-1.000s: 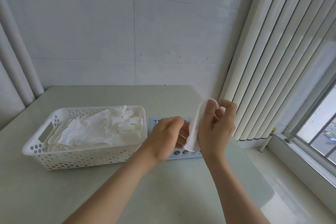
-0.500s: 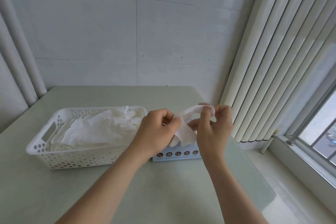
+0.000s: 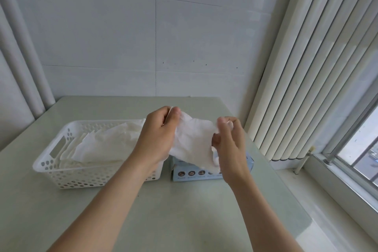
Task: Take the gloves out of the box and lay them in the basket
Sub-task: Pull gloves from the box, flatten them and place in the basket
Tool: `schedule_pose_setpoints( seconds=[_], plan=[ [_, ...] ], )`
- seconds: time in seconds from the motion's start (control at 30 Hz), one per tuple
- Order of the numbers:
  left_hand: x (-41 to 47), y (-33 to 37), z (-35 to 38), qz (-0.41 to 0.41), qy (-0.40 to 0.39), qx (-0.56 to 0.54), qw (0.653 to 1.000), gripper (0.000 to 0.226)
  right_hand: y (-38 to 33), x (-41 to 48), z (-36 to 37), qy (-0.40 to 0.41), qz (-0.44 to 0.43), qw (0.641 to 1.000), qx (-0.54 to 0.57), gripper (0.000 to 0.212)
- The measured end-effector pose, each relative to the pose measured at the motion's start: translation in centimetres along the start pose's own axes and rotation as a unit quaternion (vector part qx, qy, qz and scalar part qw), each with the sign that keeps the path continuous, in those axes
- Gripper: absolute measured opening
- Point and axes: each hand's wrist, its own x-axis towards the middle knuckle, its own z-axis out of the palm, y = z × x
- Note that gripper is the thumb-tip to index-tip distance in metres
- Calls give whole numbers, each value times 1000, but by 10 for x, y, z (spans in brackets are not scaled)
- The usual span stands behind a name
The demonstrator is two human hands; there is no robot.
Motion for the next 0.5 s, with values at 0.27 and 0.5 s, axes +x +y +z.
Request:
schedule_pose_setpoints(
  seconds=[0.27, 0.5],
  plan=[
    [2, 7, -15, 45, -27, -7, 999, 36, 8, 4, -7, -195, 72, 974, -88, 54],
    [4, 12, -30, 37, -66, -13, 997, 32, 2, 4, -5, -196, 93, 964, -151, 5]
  ],
)
